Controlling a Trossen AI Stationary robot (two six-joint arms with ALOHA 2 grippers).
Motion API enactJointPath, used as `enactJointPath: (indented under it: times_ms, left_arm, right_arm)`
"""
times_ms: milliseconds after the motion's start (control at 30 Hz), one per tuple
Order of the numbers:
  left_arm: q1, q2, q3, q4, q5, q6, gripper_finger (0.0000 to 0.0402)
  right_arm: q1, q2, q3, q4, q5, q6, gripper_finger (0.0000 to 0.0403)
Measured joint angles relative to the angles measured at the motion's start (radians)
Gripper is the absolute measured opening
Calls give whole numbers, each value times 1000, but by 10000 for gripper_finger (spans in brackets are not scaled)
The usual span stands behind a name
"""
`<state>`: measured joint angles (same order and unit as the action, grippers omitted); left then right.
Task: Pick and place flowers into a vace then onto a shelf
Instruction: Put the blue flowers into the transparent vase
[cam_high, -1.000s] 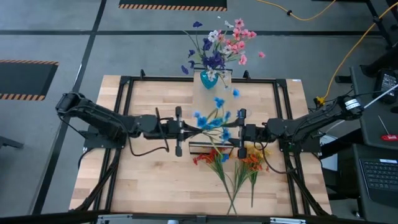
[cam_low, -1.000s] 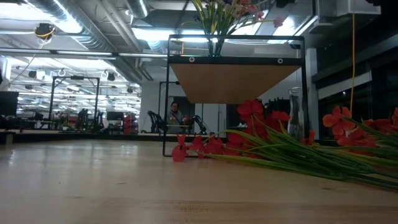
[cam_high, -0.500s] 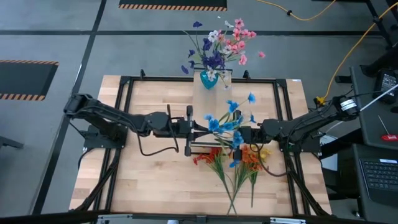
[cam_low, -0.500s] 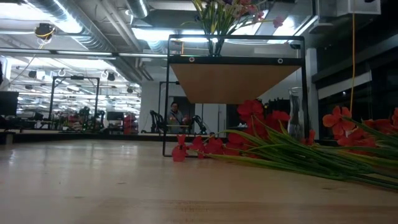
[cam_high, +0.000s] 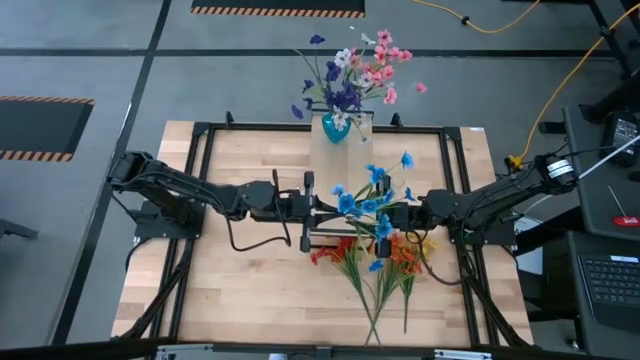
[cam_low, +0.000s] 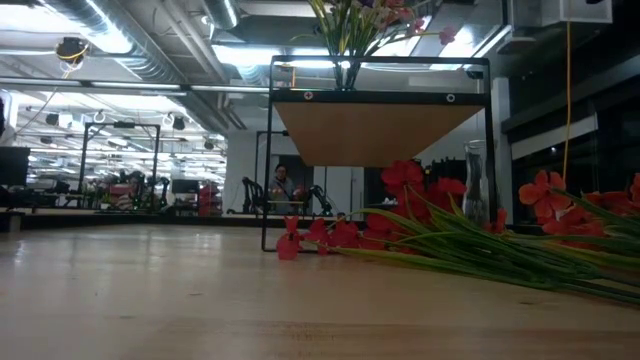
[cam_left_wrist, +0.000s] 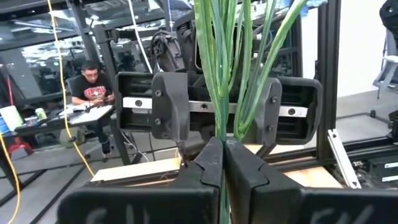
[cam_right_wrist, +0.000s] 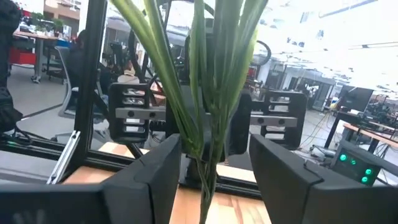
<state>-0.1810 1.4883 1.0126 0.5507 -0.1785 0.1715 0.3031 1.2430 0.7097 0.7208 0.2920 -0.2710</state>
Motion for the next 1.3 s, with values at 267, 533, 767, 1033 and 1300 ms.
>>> enactJointPath:
  times_ms: [267, 533, 767, 1033, 1300]
  left_arm:
    - [16, 0, 0, -1, -3, 0, 2]
    - [42, 0, 0, -3, 15, 0, 2]
    - [48, 0, 0, -11, 35, 7, 2]
    - [54, 0, 0, -19, 35, 51, 2]
    - [45, 0, 0, -31, 34, 74, 15]
  right_arm:
    - [0, 0, 0, 37, -40, 0, 194]
    - [-37, 0, 0, 39, -41, 15, 194]
    - [-76, 0, 0, 39, -44, 32, 188]
    - [-80, 0, 0, 34, -52, 30, 100]
    - [-80, 0, -1, 34, -65, 31, 16]
